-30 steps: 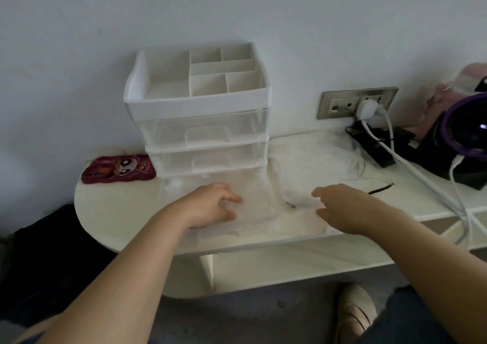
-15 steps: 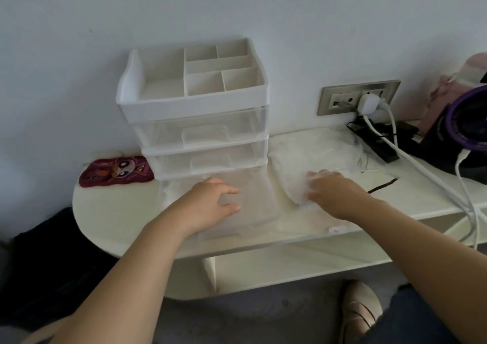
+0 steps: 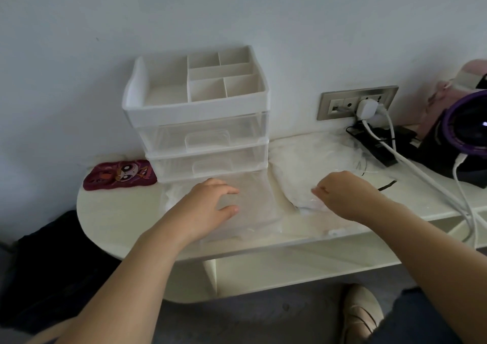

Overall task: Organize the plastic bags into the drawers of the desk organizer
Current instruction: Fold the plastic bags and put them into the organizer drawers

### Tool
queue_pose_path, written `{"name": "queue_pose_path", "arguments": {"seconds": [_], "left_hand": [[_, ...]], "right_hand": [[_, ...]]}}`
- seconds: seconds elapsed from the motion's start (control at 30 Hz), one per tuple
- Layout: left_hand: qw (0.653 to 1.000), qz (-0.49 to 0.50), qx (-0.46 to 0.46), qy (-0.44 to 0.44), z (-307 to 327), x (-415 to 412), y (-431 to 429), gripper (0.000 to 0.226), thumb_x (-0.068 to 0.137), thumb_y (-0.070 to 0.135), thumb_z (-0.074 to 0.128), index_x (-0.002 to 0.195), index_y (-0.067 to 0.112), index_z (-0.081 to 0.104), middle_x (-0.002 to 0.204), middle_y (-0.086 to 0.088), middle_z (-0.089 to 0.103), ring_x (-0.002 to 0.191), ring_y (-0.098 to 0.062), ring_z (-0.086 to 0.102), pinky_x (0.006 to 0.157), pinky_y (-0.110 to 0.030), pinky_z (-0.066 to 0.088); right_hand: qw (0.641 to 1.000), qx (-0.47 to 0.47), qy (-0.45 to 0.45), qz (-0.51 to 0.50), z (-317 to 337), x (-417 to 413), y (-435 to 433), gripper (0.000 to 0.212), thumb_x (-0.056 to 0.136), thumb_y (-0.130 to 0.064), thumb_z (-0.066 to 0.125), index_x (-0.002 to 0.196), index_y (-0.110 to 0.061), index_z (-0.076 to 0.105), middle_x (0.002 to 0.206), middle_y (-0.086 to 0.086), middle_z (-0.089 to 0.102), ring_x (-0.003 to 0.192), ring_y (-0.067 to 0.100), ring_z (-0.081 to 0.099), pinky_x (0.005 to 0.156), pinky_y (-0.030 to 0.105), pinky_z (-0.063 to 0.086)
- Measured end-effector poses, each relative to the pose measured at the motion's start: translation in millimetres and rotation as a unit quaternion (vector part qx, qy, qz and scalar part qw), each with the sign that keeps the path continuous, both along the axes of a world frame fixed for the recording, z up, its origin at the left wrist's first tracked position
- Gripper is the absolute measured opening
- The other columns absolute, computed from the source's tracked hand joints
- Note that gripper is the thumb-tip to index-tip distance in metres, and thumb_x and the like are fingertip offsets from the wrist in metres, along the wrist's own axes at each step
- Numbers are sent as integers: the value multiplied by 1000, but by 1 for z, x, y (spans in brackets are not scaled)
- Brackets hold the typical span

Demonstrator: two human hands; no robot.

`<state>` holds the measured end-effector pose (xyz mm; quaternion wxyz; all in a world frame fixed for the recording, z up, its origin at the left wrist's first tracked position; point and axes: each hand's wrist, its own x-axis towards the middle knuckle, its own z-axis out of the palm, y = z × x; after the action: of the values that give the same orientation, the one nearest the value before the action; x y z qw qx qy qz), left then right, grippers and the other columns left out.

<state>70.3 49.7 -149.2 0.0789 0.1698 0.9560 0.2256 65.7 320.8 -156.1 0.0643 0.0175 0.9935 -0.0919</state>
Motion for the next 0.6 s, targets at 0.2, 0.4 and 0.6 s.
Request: {"name": "queue_pose_path", "arguments": {"seconds": [0.2,0.4,0.6], "left_hand": [[998,-7,63,1,12,10,11,32,90,44,55,121,38,58,126,26,48,113,10,43,95,-14,30],[907,-39,316,-274,27,27,23,66,75,76,43,118,31,64,111,14,69,104,0,63,92,-21,49],[845,-53,457,-273,36,30,9,40,87,49,58,117,24,66,120,2,66,117,-13,59,92,-20,48]], "right_hand": [[980,-195,-36,23,32,25,-6,34,93,-35,50,73,-16,70,60,-6,68,55,12,63,61,28,47],[880,-473,-38,37,43,41,-57,29,97,-28,49,91,-15,75,84,1,74,76,19,71,75,29,57],[817,-558,-41,136,49,42,-98,37,101,-25,36,108,-11,69,103,12,69,96,24,65,87,33,54]]}}
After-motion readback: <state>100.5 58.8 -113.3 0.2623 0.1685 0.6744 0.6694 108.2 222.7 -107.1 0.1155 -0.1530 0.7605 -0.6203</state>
